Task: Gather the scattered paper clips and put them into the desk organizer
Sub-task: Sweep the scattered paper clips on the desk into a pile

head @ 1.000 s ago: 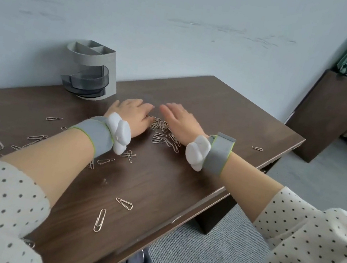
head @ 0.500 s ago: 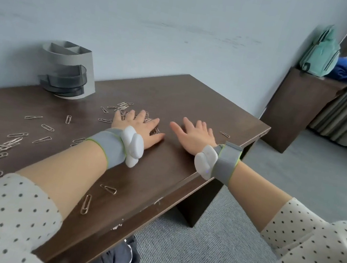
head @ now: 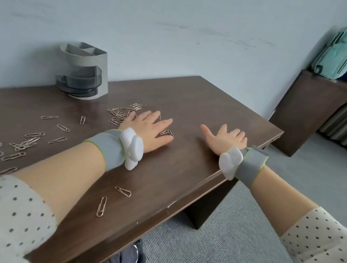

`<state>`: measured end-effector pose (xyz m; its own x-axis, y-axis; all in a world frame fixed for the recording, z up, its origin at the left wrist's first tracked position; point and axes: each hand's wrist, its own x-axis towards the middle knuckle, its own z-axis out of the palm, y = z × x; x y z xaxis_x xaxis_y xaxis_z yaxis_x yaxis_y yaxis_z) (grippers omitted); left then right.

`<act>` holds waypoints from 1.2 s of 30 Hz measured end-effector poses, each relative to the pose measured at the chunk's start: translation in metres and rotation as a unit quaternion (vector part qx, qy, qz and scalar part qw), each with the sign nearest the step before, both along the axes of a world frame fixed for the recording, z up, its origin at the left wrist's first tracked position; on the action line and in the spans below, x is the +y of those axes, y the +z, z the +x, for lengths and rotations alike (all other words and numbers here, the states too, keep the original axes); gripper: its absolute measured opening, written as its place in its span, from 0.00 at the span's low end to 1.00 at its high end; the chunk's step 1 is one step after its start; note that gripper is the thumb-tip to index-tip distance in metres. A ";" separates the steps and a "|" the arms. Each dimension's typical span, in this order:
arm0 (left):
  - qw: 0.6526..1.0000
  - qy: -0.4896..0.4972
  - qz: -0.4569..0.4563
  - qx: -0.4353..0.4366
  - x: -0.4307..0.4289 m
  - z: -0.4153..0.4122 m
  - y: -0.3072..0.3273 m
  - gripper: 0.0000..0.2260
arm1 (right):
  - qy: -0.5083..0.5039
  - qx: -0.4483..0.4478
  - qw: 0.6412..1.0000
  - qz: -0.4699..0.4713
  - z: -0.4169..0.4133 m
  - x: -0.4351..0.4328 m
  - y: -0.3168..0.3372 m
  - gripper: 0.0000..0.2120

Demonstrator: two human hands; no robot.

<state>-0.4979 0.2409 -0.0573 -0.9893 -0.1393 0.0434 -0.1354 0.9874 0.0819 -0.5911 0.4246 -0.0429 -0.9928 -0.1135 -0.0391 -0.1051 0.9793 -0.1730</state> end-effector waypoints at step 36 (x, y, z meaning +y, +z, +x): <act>0.998 0.031 0.047 0.004 -0.091 0.128 0.022 0.20 | 0.403 0.001 0.912 -0.075 0.154 -0.149 -0.002 0.27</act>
